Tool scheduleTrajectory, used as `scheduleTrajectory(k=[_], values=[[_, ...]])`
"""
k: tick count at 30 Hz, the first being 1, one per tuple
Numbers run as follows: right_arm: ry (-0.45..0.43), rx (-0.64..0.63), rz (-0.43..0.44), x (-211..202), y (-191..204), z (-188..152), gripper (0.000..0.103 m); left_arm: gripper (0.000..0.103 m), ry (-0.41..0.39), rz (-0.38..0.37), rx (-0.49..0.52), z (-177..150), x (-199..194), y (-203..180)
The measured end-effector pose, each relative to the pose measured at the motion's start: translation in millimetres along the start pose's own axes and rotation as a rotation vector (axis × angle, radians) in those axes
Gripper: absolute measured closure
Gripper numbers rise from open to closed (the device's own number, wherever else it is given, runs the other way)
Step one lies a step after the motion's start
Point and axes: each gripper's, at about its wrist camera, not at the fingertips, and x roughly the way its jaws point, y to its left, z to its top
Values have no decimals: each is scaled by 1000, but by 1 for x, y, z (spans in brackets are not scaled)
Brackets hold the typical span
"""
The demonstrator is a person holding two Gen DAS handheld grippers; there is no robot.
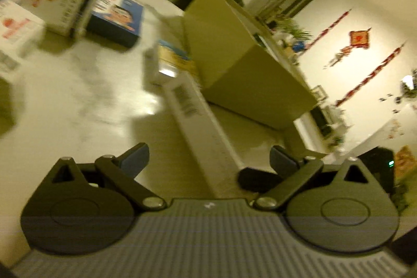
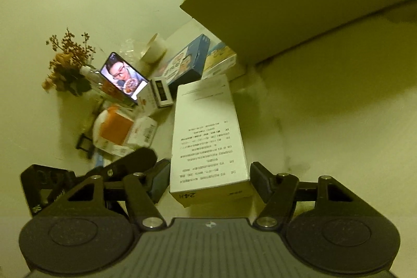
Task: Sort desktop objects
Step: 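Close the right gripper on the long white box and lift it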
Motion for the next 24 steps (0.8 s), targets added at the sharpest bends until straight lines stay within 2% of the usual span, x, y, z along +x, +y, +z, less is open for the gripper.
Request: scheduleTrajectory(k=[4, 10, 14, 17, 24], values=[[-2, -7, -1, -1, 1, 0, 32, 5, 14, -68, -19, 2, 11, -6], [-13, -27, -9, -2, -1, -1, 31, 6, 3, -98, 11, 8, 19, -20], [-25, -43, -19, -2, -3, -1, 30, 6, 11, -154, 13, 10, 23, -28], [-48, -68, -46, -4, -1, -2, 26, 6, 24, -174, 13, 10, 30, -33], [-106, -158, -148, -9, 7, -5, 25, 6, 46, -202, 26, 11, 45, -43]])
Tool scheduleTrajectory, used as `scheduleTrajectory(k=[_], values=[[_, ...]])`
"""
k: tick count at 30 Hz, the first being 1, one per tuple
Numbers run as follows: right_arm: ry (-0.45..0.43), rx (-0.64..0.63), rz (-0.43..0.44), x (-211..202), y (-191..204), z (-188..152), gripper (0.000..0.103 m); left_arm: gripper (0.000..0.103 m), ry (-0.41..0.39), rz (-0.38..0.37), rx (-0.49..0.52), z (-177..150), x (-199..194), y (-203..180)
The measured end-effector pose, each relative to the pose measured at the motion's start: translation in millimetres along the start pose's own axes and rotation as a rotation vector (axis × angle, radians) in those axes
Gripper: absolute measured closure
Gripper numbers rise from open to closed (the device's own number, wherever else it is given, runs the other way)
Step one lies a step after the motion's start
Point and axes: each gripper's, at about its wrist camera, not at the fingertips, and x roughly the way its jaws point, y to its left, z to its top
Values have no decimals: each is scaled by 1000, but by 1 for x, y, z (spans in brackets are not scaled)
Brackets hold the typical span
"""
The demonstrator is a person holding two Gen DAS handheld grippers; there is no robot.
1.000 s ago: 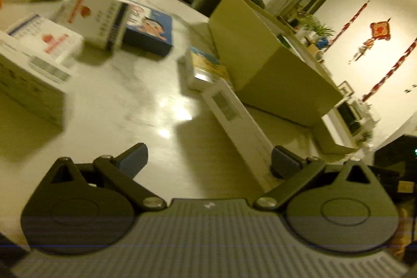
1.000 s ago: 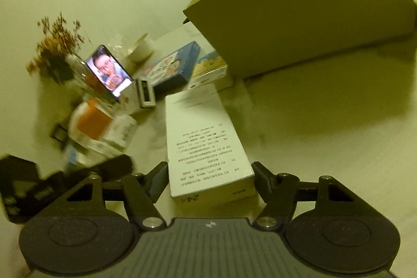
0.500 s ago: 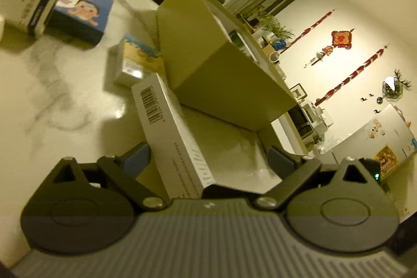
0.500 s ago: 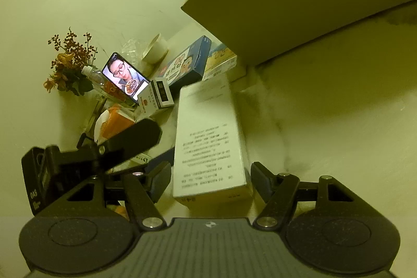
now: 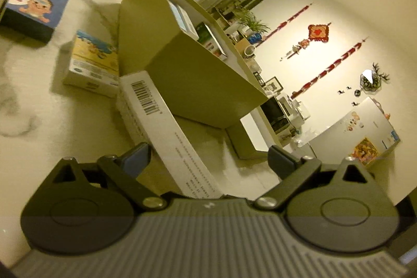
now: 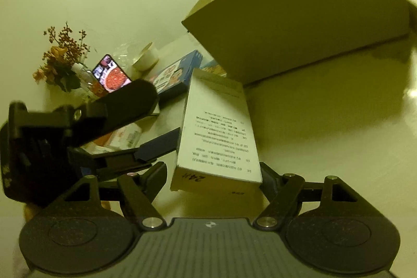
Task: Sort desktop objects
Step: 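Close the right gripper on the long white box and lift it, then carry the long white box with the right gripper toward the tan lid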
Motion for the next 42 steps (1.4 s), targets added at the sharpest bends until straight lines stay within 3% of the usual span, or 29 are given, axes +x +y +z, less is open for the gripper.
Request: scheduleTrajectory(k=[7, 8, 11, 13, 19, 23, 30, 37, 42], values=[[-100, -82, -75, -10, 5, 1, 29, 5, 57, -26, 37, 6, 22, -2], [-104, -88, -85, -9, 5, 1, 33, 5, 60, -22, 54, 7, 22, -3], [-124, -136, -146, -5, 8, 1, 63, 4, 69, -10, 105, 9, 24, -6], [-137, -180, -200, -2, 13, -1, 70, 3, 86, -12, 155, 12, 24, -9], [-199, -189, -286, -18, 8, 0, 71, 3, 166, -14, 361, 12, 38, -22], [-236, -183, -400, -35, -3, -3, 71, 1, 194, -28, 460, 9, 49, -27], [-282, -125, -491, -63, -24, -8, 71, 0, 258, 58, 707, -9, 69, -31], [-296, -149, -505, -72, -21, -3, 71, 0, 282, 115, 819, -22, 78, -25], [-247, -153, -508, -70, -24, -1, 69, 0, 289, 127, 852, -24, 76, -26]])
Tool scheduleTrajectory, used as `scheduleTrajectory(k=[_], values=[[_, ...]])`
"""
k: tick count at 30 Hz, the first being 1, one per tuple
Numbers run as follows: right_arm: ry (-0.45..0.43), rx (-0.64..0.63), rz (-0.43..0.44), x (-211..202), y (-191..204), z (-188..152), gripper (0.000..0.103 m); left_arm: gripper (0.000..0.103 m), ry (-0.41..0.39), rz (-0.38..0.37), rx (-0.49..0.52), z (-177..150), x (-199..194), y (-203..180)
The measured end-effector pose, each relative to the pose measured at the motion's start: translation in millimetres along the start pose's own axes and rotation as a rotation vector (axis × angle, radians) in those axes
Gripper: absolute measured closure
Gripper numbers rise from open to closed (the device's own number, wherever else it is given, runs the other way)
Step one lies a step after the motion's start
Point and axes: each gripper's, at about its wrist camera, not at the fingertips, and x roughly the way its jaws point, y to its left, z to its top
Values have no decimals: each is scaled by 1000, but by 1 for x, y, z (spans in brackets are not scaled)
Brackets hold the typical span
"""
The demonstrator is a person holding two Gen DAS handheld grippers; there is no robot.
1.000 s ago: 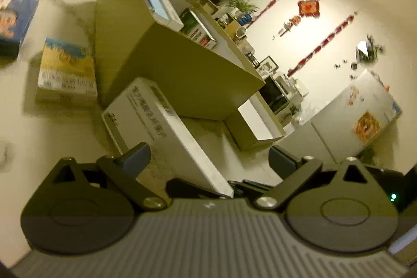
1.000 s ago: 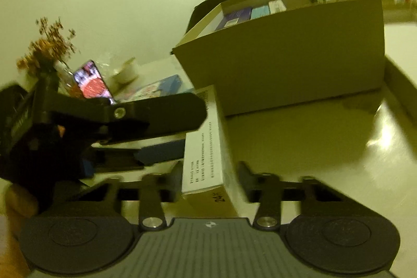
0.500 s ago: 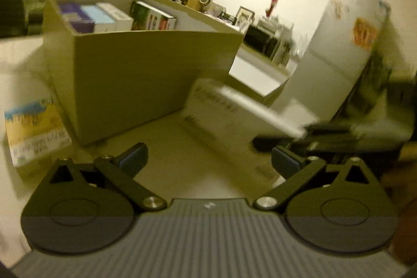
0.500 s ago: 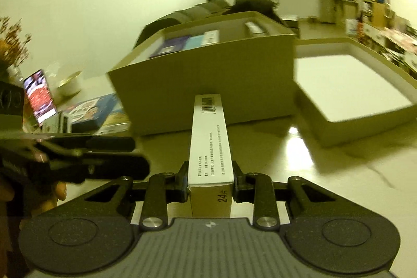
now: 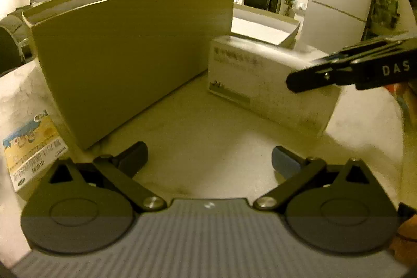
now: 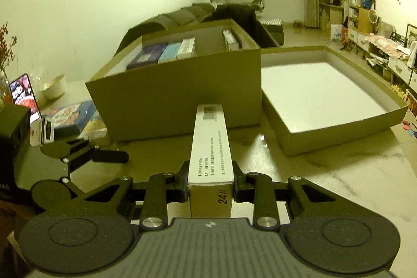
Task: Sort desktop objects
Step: 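Carry the long white box with the right gripper toward the tan lid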
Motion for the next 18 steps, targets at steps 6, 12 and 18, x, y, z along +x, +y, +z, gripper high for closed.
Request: scheduleTrajectory(k=[6, 12, 18], values=[[59, -11, -5, 8, 1, 1, 67, 0, 12, 29, 22, -1, -1, -7], [67, -15, -18, 18, 4, 9, 68, 0, 12, 29, 22, -1, -2, -7], [56, 84, -37, 23, -3, 12, 69, 0, 13, 29, 23, 1, 1, -7]])
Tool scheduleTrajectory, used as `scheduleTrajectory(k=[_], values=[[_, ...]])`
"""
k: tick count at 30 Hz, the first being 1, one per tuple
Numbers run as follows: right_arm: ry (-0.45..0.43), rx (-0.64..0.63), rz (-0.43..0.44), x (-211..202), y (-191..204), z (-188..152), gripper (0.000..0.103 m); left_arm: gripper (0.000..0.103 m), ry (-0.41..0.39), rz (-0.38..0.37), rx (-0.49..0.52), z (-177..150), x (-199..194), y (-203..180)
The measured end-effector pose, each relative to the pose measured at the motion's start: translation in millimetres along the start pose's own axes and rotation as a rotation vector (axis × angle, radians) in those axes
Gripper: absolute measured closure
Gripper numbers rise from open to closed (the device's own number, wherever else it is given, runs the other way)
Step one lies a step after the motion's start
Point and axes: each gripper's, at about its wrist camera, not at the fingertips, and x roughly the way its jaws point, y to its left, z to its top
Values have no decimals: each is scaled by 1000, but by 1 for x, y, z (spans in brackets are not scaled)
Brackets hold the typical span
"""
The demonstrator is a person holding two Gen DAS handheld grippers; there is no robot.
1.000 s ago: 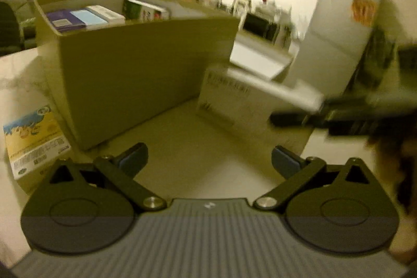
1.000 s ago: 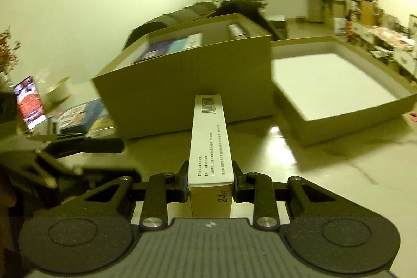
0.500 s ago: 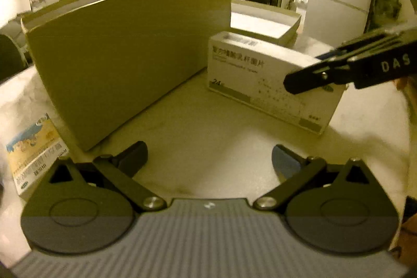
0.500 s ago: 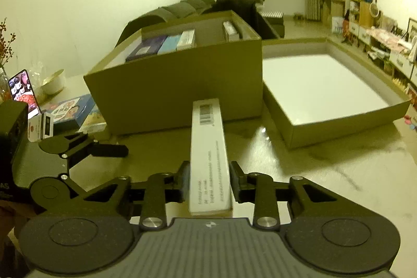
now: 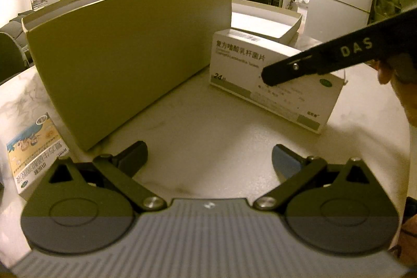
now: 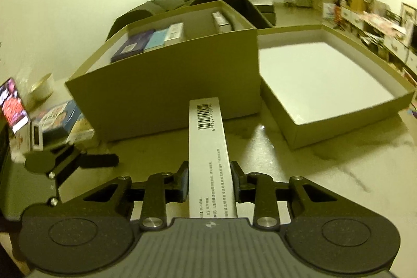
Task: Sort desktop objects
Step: 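Carry the long white box with the right gripper toward the tan lid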
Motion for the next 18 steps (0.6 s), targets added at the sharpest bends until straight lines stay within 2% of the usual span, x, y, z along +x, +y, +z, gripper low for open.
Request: scheduleTrajectory(k=[9, 18], values=[[-91, 76, -183, 1, 15, -8, 71, 0, 0, -1, 0, 0, 0, 1], [-106, 132, -214, 4, 8, -7, 70, 0, 0, -1, 1, 1, 2, 0]])
